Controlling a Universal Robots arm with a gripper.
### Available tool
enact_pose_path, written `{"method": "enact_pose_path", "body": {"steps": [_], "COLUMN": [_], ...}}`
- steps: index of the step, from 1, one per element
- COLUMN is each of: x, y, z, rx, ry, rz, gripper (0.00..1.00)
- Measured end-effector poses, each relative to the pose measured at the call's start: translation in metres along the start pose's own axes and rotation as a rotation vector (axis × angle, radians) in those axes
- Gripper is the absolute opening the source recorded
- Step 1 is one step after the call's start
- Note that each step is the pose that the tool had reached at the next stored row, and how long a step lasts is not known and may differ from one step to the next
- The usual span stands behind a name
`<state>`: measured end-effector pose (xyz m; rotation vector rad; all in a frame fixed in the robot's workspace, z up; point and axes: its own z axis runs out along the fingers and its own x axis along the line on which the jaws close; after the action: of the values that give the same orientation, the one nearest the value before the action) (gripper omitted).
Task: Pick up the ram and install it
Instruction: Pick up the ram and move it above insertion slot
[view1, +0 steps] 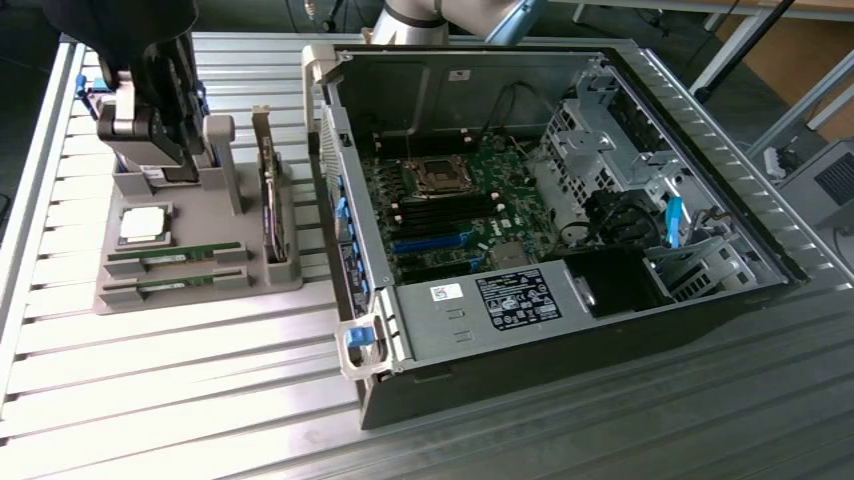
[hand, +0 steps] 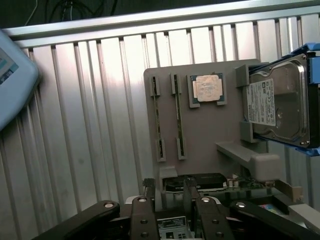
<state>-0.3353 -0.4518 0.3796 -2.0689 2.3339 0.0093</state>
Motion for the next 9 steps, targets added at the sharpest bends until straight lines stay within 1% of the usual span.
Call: {"method": "enact_pose_path", "body": {"steps": [9], "x": [0.0006], "y": [0.0003], "z": [0.0040], "rx": [0.0000], "ry": [-0.0001], "rz": [0.000], "gripper": [0.35]}}
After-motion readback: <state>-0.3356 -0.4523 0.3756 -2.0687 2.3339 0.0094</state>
